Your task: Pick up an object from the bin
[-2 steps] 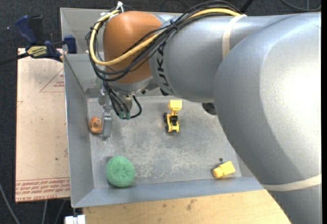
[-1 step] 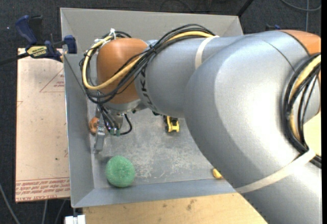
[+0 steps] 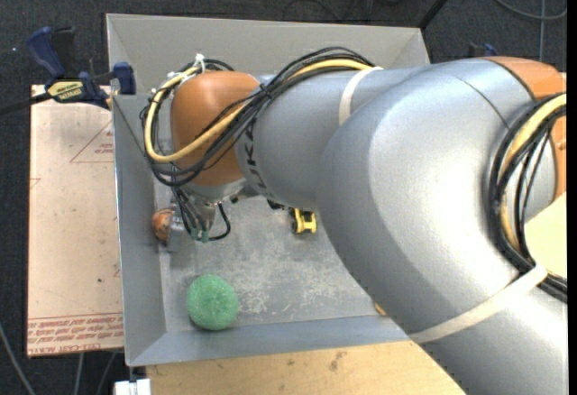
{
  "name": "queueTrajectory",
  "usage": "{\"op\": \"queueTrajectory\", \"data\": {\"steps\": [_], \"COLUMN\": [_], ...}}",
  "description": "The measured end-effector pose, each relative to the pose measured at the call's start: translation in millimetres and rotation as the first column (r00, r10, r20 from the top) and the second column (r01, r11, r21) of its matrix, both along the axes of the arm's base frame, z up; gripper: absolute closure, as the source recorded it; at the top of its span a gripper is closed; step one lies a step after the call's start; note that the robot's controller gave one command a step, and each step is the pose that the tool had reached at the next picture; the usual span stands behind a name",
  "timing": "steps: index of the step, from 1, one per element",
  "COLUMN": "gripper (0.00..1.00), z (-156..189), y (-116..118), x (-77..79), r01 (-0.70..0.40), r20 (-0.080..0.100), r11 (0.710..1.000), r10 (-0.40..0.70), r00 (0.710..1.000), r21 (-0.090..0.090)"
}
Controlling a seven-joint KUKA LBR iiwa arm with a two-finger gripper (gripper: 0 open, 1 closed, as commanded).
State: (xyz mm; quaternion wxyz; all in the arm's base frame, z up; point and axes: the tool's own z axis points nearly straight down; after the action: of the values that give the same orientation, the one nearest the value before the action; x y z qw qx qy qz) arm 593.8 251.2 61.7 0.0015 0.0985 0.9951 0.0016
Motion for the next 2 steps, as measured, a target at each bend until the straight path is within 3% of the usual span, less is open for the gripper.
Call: {"op": "queueTrajectory", "data": {"steps": [2], "gripper": [1.0], "z": [4.6], "y": [-0.7], "x": [-1.6], "r01": [0.009], "r20": [-0.006], "r11": [1.0], "r10": [-0.009], "r00": [1.0], "r21": [-0.002]}}
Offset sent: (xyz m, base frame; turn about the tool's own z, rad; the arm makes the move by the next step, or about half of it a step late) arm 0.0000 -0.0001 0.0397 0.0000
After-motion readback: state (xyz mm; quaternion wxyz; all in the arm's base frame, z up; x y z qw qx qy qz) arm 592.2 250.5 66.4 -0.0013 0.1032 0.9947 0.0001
